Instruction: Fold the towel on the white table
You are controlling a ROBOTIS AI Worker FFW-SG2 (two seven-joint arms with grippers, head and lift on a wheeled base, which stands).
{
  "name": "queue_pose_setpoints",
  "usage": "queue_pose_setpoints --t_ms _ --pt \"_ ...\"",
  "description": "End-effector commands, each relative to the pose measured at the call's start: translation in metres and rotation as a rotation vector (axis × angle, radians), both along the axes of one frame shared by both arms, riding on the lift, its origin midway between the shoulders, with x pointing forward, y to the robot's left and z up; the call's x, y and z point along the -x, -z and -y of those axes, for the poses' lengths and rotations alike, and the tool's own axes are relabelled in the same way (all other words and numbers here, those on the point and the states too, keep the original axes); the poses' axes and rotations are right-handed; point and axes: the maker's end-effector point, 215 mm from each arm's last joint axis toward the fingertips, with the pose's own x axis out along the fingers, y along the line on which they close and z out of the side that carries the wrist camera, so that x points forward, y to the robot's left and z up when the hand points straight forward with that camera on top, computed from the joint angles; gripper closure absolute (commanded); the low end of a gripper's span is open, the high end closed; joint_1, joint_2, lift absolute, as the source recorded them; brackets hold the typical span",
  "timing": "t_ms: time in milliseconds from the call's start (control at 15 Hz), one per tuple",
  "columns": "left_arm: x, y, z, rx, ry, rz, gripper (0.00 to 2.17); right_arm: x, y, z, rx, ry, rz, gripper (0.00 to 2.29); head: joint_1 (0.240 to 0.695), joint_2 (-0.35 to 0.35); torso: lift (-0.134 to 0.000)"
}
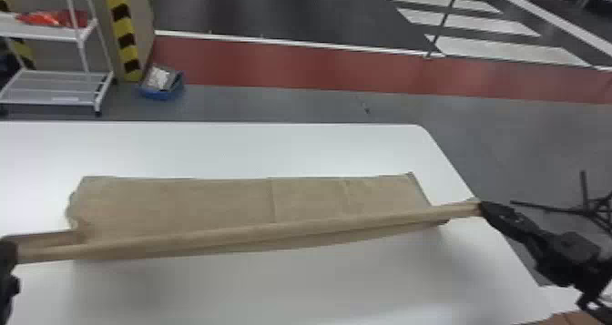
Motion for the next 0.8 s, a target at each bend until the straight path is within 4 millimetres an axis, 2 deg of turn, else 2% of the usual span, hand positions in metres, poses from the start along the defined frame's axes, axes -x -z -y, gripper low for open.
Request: queue_pose_setpoints --t_ms 0,67,133,400,600,733 --pt "-0.027 -0.017 0.01 -0.026 0.01 0.03 1.75 -0.028 -0.002 -0.001 -0.008 0.002 -0.015 1.2 0.695 -0.216 -0.123" --pt "-0.035 -0.015 0.012 -0.032 0.012 0.027 1.71 -0.038 0.003 0.002 -0.027 0.015 -0.037 1.2 0.695 -0.215 -0.123" --pt "-0.051 -0.008 0.012 -0.028 0.01 0.016 1.7 -0.056 0.006 -0.003 -0.024 0.006 -0.051 1.2 0.695 -0.214 -0.123" --pt "-0.111 0.009 0.018 -0.018 0.003 -0.018 1.7 -0.101 0.02 -0.016 -0.006 0.0 -0.091 1.2 0.695 -0.195 -0.123" --pt "-0.143 0.022 0.012 -0.018 -0.011 -0.026 1.7 -0.125 0.026 -0.03 0.016 -0.011 -0.112 1.2 0.695 -0.167 -0.123" --pt "-0.156 0.029 0.005 -0.022 -0.03 -0.021 1.7 -0.133 0.028 -0.028 0.007 0.004 -0.115 1.2 0.695 -0.153 -0.123"
